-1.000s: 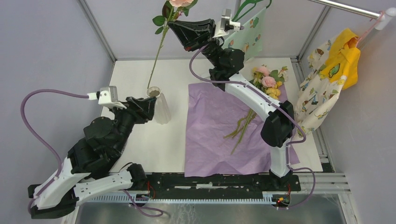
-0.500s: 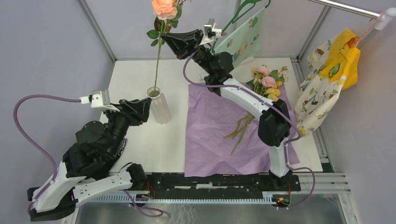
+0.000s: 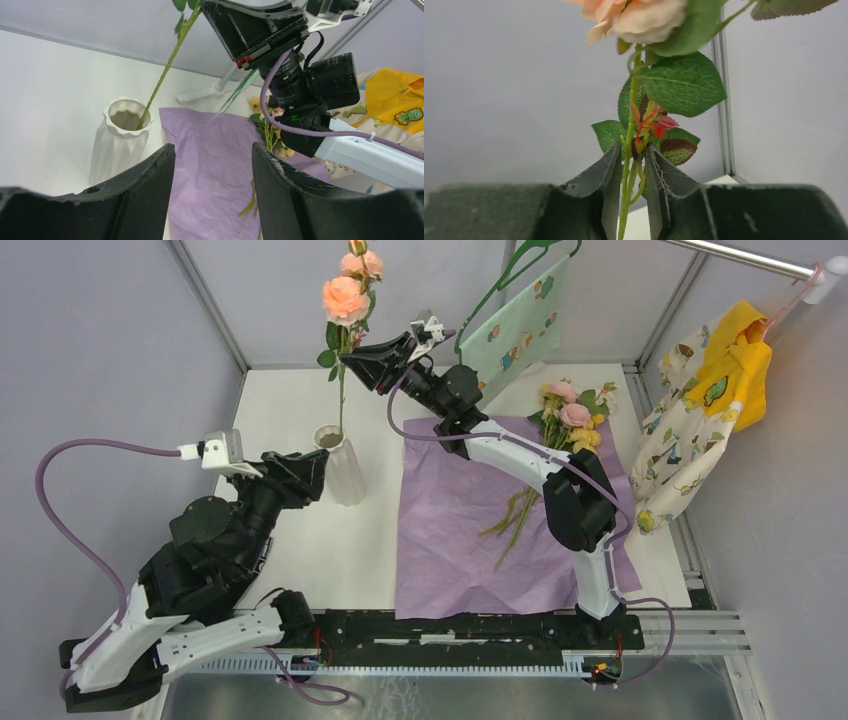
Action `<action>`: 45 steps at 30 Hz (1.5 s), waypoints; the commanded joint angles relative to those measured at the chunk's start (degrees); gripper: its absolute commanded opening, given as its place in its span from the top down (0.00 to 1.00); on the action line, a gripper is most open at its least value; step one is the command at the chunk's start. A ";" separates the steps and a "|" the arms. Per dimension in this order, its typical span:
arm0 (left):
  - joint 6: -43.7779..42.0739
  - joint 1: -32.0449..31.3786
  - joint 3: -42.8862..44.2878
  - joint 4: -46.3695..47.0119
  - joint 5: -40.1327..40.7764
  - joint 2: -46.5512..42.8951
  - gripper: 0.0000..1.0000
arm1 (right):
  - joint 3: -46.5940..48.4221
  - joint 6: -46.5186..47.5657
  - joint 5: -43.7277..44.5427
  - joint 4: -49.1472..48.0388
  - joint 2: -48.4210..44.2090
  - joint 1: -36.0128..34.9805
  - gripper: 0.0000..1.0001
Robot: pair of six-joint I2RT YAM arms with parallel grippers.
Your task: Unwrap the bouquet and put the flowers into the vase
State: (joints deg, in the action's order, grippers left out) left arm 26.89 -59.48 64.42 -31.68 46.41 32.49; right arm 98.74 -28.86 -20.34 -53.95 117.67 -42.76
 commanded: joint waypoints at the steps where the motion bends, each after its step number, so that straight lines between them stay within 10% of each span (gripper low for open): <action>1: -1.41 0.21 0.09 0.86 0.96 0.73 0.36 | -1.47 1.26 -0.99 -1.86 -2.16 -0.54 0.65; 18: -1.06 0.18 0.26 1.34 1.58 1.97 0.35 | -14.66 2.01 -1.08 -5.29 -9.74 -0.55 0.20; 30: -2.06 0.21 1.05 2.24 -0.56 4.20 0.34 | -45.87 17.18 18.75 6.61 -39.59 -0.39 0.02; 35: -3.91 0.17 2.13 5.09 -7.52 11.09 0.34 | -55.97 22.45 39.56 17.34 -54.74 0.72 0.02; 39: -4.00 0.18 3.63 8.99 -14.86 21.06 0.36 | -58.92 19.09 60.76 30.45 -65.00 2.07 0.22; 45: -3.57 0.07 5.25 15.21 -19.00 32.94 0.36 | -54.74 16.64 64.65 46.27 -64.32 7.48 0.33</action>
State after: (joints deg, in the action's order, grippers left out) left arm 25.63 -59.48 67.13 -22.94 32.12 61.08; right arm 40.71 -10.39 36.60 -21.12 50.57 -38.15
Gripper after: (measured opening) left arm 0.644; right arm 0.673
